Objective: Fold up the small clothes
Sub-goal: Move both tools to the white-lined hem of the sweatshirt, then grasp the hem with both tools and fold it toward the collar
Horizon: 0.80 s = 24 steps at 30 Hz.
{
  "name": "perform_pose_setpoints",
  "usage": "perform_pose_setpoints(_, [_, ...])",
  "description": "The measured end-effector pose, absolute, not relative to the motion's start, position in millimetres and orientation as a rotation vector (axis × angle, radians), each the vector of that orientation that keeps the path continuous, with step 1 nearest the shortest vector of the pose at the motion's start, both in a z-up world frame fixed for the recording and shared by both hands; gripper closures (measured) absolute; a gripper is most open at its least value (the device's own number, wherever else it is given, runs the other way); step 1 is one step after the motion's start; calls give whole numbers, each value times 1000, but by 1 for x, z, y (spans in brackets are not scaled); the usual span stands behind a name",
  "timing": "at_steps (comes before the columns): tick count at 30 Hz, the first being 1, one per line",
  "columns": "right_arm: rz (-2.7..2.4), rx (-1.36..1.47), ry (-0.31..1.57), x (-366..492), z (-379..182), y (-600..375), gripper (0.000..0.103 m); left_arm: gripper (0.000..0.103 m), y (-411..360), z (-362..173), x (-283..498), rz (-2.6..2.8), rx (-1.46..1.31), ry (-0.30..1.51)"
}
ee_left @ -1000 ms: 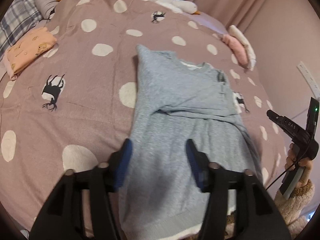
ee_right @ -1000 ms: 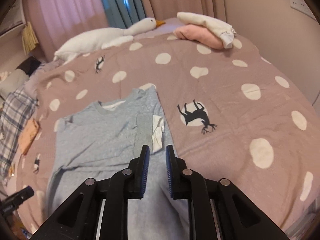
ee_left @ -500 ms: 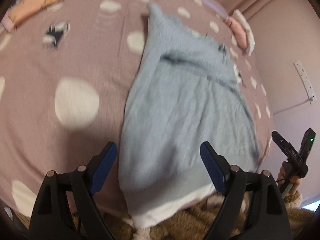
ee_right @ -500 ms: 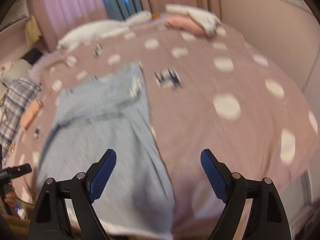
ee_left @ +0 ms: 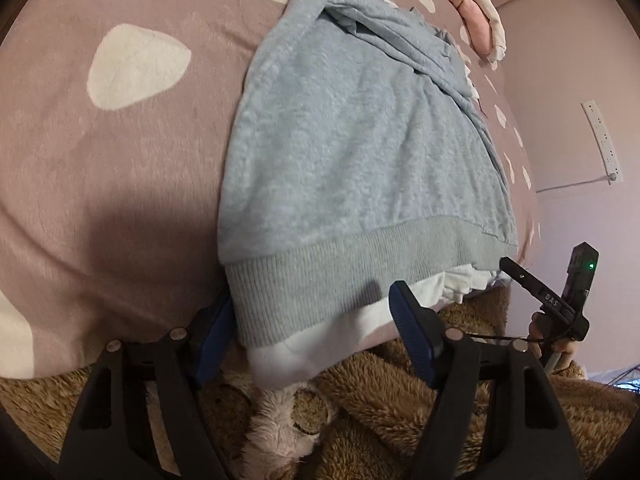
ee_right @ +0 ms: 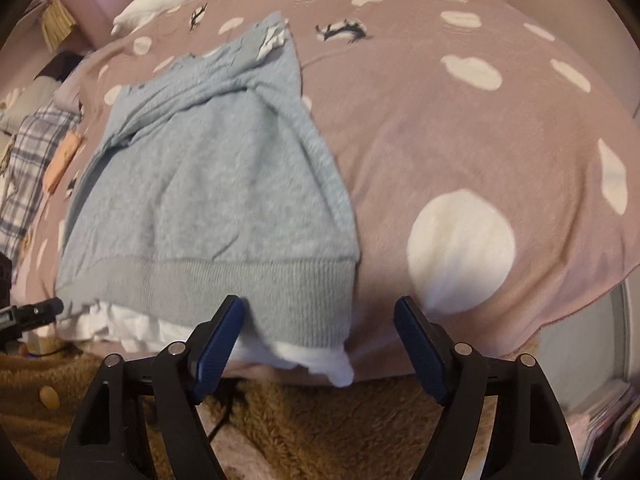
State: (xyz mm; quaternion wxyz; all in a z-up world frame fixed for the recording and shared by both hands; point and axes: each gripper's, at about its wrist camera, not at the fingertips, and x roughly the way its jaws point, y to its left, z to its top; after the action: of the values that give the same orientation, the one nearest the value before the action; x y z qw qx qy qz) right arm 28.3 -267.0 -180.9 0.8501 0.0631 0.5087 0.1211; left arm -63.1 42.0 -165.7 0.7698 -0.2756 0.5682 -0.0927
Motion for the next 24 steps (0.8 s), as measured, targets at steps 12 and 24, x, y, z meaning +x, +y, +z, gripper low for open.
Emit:
perform_pose_setpoints(12, [386,129,1170,19,-198,-252,68,79,32,-178,-62,-237,-599,1296])
perform_pose_setpoints(24, [501,209,941,33,-126,-247,90,86,56,-116,-40,-343,-813,1080])
